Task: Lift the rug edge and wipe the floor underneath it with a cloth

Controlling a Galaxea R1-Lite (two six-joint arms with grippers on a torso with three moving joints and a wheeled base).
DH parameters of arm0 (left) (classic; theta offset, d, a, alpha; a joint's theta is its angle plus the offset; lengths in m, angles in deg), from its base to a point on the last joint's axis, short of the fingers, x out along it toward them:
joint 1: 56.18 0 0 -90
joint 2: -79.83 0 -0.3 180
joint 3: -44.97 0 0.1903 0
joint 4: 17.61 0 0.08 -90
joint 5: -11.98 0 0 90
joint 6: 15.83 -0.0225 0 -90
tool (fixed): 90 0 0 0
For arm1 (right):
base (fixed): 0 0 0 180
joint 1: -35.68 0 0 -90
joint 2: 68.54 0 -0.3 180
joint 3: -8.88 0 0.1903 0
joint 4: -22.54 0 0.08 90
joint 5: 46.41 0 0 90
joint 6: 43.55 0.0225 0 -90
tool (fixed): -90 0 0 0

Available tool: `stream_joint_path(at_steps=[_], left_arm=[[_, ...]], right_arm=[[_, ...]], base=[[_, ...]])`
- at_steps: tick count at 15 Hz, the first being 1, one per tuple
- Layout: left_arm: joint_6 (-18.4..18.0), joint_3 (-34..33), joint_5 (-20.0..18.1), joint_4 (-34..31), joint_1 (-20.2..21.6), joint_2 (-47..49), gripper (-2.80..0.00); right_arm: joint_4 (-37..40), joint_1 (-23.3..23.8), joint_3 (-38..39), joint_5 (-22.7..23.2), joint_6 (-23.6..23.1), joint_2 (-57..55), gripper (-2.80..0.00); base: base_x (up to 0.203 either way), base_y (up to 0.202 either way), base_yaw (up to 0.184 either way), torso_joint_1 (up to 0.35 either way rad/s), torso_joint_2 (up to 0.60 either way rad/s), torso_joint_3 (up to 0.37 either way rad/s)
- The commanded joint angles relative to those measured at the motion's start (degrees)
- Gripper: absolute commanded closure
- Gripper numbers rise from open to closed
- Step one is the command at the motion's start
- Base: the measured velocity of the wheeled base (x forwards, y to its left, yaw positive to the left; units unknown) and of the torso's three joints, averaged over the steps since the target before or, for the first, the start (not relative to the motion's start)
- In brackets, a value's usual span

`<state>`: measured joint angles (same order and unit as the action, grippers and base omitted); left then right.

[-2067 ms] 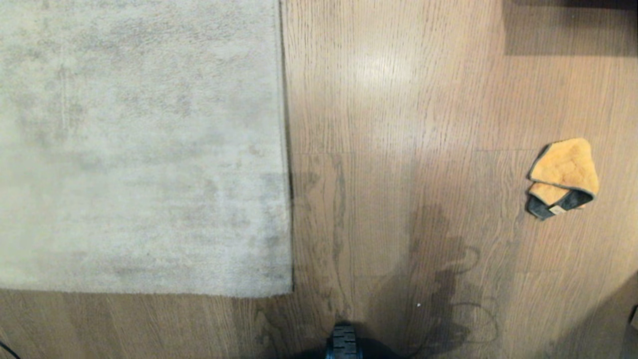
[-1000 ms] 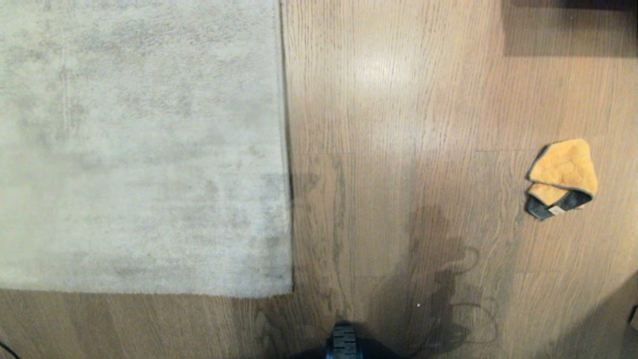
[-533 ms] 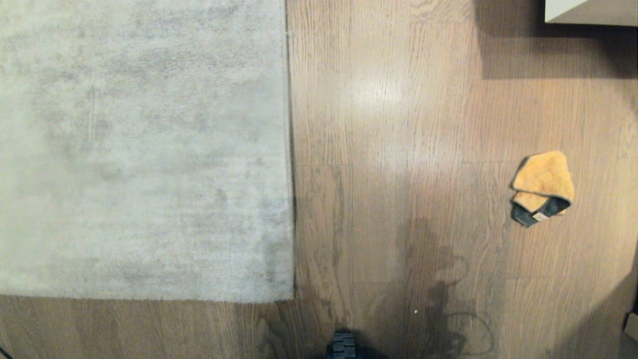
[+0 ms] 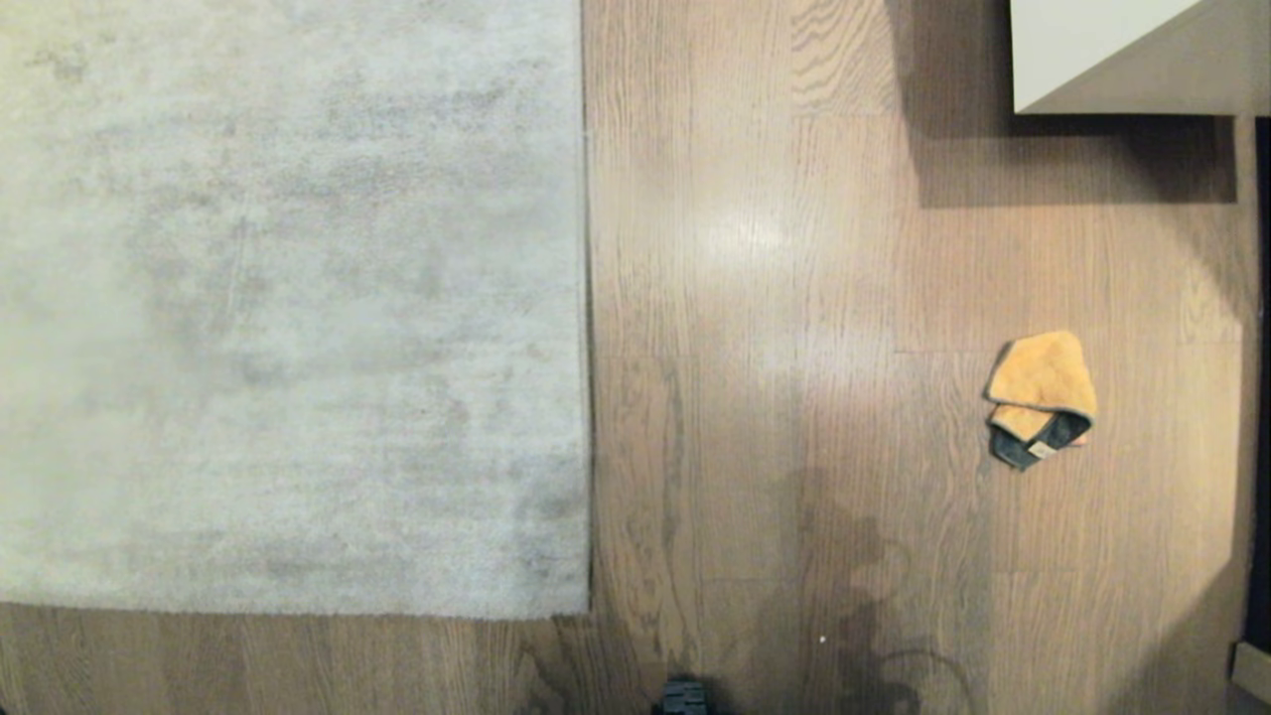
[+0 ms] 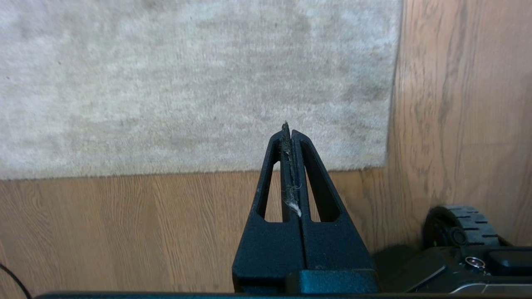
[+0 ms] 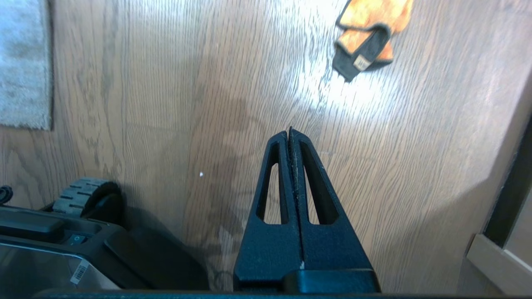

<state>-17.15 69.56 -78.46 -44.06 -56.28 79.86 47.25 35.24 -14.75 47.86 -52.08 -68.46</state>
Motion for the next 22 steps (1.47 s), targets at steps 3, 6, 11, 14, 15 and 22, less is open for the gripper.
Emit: stream_joint_path(at_steps=[3, 6, 11, 14, 15, 22], left_arm=[[0.0, 0.0, 0.0, 0.01, 0.01, -0.02, 0.0], [0.0, 0.0, 0.0, 0.01, 0.01, -0.02, 0.0], [0.09, 0.0, 0.0, 0.01, 0.01, -0.02, 0.0], [0.09, 0.0, -0.05, 0.01, 0.01, -0.02, 0.0], [0.09, 0.0, -0.01, 0.01, 0.01, -0.02, 0.0], [0.09, 0.0, 0.0, 0.01, 0.01, -0.02, 0.0]], right_arm=[[-0.02, 0.0, 0.0, 0.04, -0.08, -0.07, 0.0], [-0.02, -0.02, 0.0, 0.04, -0.08, -0.07, 0.0], [-0.02, 0.0, 0.0, 0.04, -0.08, -0.07, 0.0], [-0.02, 0.0, 0.0, 0.04, -0.08, -0.07, 0.0], [-0.02, -0.06, 0.0, 0.04, -0.08, -0.07, 0.0], [-0.02, -0.07, 0.0, 0.04, -0.08, -0.07, 0.0]], base=[[0.0, 0.0, 0.0, 0.003, 0.01, 0.199], [0.0, 0.0, 0.0, 0.006, 0.0, 0.201], [0.0, 0.0, 0.0, 0.003, 0.0, 0.201], [0.0, 0.0, 0.0, 0.0, 0.0, 0.205], [0.0, 0.0, 0.0, 0.002, 0.0, 0.198], [0.0, 0.0, 0.0, 0.002, 0.0, 0.201]])
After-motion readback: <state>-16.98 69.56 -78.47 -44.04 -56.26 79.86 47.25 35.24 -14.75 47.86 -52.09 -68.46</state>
